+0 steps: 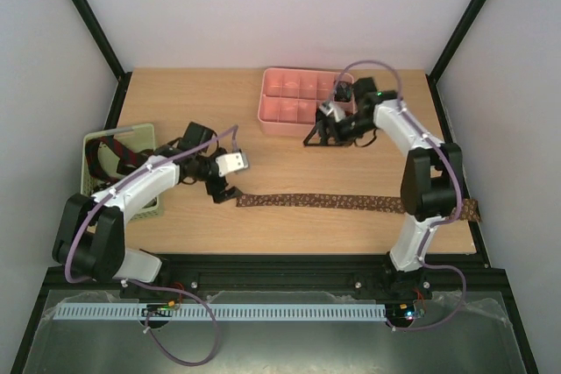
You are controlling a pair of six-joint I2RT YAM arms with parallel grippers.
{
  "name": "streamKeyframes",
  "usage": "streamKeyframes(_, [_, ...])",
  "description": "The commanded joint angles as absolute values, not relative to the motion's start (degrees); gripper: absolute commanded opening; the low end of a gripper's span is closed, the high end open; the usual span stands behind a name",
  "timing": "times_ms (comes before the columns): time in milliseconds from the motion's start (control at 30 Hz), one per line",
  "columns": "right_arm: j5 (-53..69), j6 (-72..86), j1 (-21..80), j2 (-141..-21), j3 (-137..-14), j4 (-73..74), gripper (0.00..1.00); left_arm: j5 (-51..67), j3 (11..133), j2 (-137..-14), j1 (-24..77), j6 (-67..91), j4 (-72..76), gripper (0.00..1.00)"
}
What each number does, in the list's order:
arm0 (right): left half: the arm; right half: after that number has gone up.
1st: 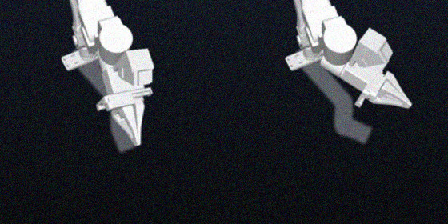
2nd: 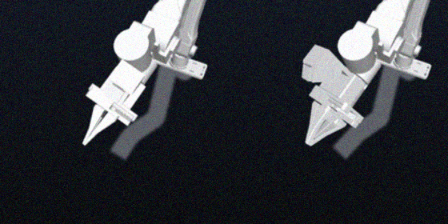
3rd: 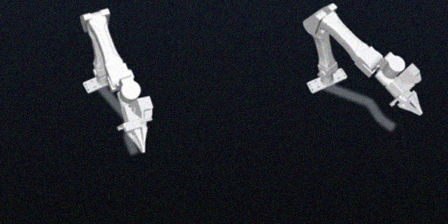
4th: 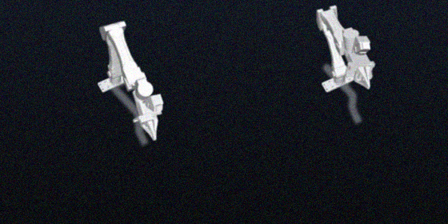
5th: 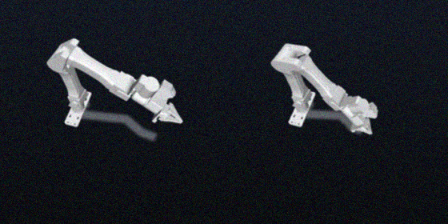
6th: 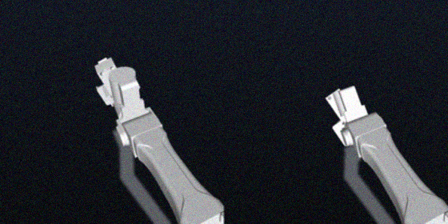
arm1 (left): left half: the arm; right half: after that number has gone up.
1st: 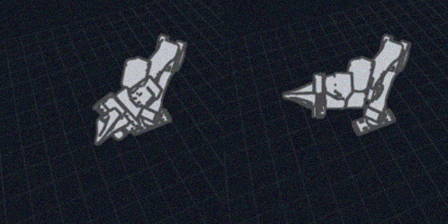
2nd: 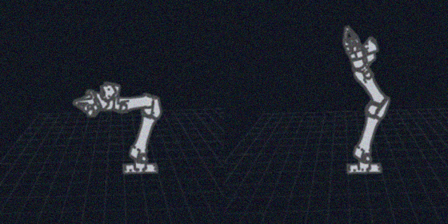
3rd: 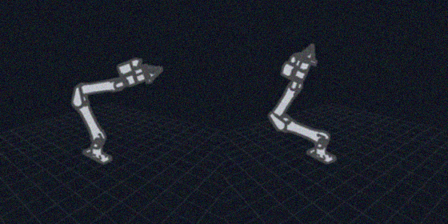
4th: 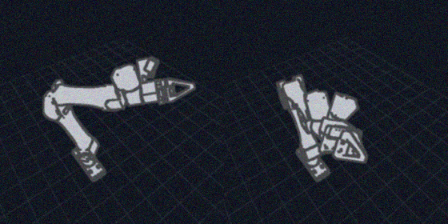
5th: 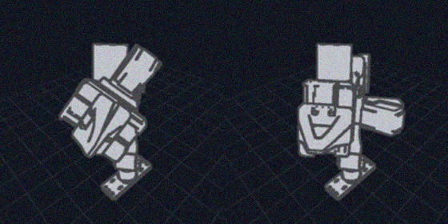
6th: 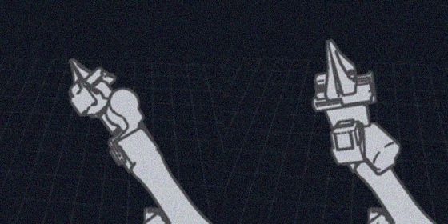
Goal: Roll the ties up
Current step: Pick up the tie from the center of the board.
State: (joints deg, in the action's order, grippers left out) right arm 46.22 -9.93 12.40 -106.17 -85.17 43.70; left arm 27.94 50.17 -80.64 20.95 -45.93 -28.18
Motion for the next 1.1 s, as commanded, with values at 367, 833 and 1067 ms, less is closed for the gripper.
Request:
streamKeyframes(367, [52.6, 19.5, 33.3, -104.5, -63.3, 9.1, 0.89, 18.8, 40.1, -79.1, 29.7, -49.0, -20.9, 0.91])
streamKeyframes(833, [52.0, 23.5, 36.4, -116.3, -69.1, 8.9, 0.01, 18.4, 39.7, -82.3, 29.5, -50.0, -19.6, 0.71])
streamKeyframes(1067, [49.6, 19.1, 36.4, -123.1, -72.6, 14.6, 0.01, 17.5, 39.2, -84.0, 29.4, -50.5, -18.5, 0.67])
